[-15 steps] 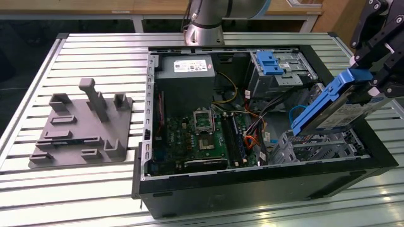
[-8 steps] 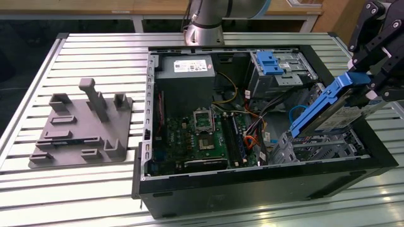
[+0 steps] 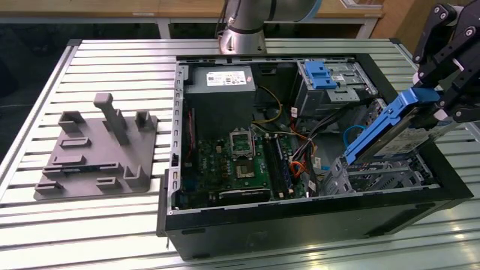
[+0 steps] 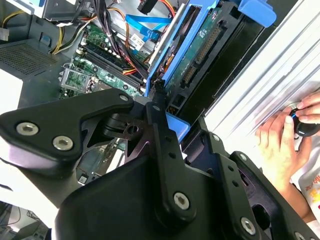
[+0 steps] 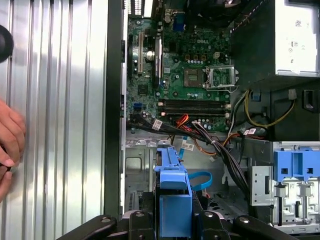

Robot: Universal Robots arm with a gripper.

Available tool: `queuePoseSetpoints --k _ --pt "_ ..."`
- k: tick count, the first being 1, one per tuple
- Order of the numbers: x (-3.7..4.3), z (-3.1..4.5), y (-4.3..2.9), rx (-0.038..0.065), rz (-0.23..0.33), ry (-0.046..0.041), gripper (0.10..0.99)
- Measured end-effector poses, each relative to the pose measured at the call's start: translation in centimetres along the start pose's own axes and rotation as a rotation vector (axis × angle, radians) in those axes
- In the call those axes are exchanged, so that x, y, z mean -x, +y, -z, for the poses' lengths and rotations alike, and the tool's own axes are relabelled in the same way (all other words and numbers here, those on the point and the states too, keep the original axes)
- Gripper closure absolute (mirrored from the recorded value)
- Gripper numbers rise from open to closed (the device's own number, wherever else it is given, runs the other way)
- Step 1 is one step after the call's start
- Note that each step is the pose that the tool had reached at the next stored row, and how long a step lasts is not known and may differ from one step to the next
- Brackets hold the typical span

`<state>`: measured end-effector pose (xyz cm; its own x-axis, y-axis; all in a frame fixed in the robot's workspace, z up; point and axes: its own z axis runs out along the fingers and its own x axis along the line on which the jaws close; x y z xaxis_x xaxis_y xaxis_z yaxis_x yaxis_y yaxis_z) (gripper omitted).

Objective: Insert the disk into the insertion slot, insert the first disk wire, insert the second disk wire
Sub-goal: 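Insert the disk into the insertion slot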

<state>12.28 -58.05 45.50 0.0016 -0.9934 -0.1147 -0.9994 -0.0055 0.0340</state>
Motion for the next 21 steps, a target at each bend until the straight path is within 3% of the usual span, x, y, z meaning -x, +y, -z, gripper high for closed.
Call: queuePoseSetpoints --k 21 --pt "-0.26 -0.86 -0.05 0.001 0.001 0.0002 0.722"
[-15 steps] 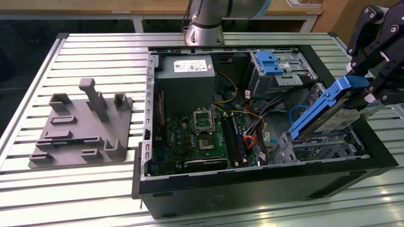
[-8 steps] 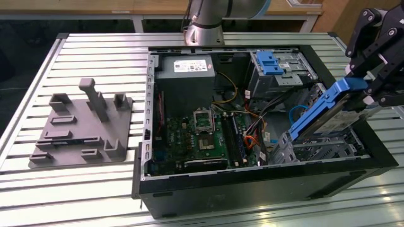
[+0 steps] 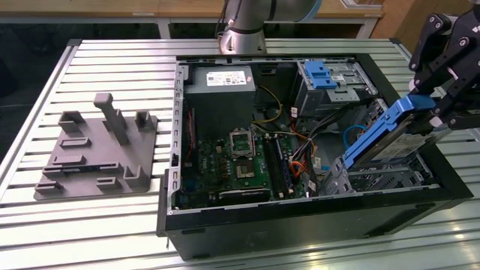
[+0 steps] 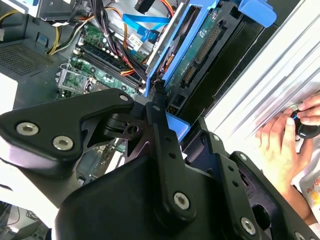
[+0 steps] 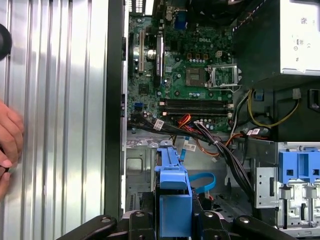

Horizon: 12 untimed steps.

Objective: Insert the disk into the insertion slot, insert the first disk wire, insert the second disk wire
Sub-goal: 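Insert the disk into the insertion slot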

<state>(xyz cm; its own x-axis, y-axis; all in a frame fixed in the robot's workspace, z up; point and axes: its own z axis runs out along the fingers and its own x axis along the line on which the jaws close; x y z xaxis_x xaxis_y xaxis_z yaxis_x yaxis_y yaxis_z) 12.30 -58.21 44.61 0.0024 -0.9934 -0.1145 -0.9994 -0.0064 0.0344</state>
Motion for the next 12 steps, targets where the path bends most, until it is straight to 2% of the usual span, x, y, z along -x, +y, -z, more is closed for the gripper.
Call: queuePoseSetpoints --k 12 --pt "-0.13 -0.94 -0.04 0.002 0.0 -0.0001 0.722"
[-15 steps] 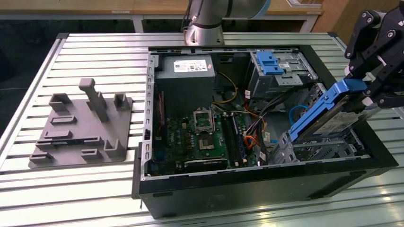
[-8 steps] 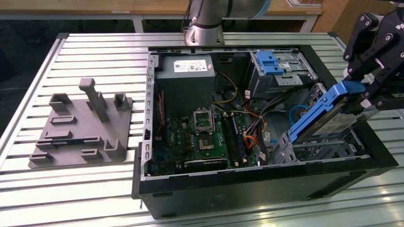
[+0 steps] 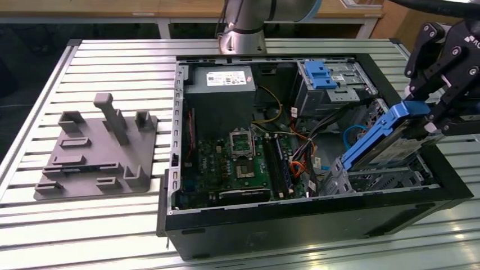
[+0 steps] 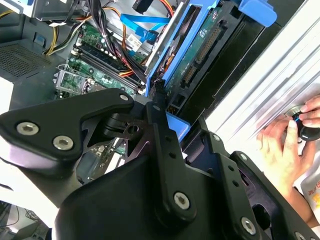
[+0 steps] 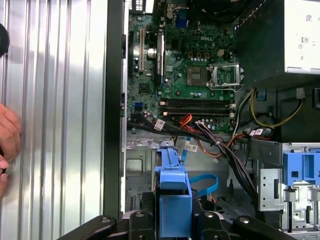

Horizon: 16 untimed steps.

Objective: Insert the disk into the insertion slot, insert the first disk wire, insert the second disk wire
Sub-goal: 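Insert the disk into the insertion slot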

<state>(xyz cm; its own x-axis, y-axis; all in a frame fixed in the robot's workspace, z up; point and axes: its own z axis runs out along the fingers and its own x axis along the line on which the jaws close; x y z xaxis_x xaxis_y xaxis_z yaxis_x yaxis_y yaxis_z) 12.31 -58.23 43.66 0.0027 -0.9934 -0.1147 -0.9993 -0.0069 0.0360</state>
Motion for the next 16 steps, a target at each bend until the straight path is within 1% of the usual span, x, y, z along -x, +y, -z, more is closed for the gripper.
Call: queuePoseSetpoints --k 16 --pt "-0.48 -2.26 -0.08 0.001 0.001 0.0 0.722"
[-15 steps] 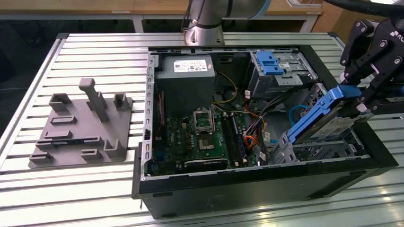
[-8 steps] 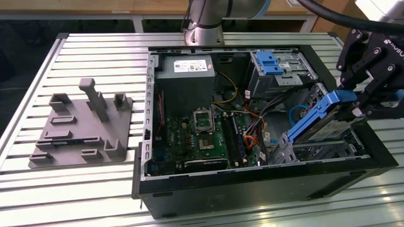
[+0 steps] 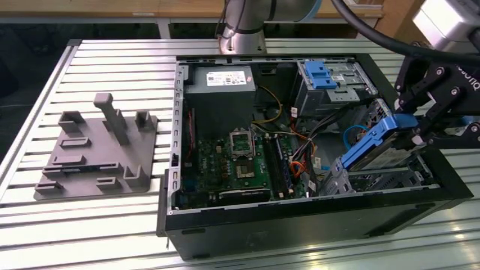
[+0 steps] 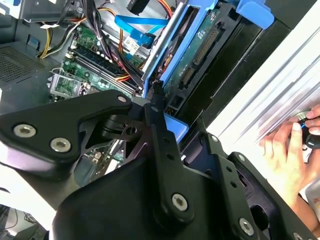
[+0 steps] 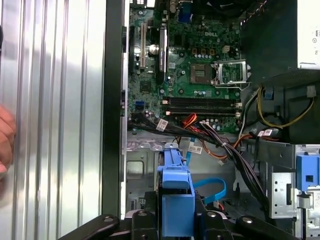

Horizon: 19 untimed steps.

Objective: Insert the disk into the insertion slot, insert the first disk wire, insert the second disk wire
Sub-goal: 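Insert the disk into the insertion slot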

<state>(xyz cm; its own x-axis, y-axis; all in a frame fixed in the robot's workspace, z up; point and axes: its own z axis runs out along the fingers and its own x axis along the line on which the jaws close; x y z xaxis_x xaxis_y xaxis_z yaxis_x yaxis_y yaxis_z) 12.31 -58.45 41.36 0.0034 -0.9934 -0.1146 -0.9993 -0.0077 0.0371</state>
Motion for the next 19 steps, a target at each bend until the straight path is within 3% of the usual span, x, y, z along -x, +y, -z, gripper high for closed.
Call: queuePoseSetpoints --k 6,7,9,10,15,18,19 --pt "-0.19 -0.87 -0.03 0.0 0.001 0.0 0.714" --pt "-0.19 -0.87 -0.03 0.0 0.0 0.0 0.659" --pt "-0.18 -0.87 -0.03 0.0 0.0 0.0001 0.659" --pt "-0.18 -0.87 -0.03 0.0 0.0 0.0001 0.588" --pt "-0.17 -0.87 -0.03 0.0 0.0 0.0017 0.576" --pt "-0.18 -0.87 -0.03 0.0 0.001 0.0024 0.459" --pt "-0.18 -0.87 -0.04 0.0 0.001 0.0024 0.459"
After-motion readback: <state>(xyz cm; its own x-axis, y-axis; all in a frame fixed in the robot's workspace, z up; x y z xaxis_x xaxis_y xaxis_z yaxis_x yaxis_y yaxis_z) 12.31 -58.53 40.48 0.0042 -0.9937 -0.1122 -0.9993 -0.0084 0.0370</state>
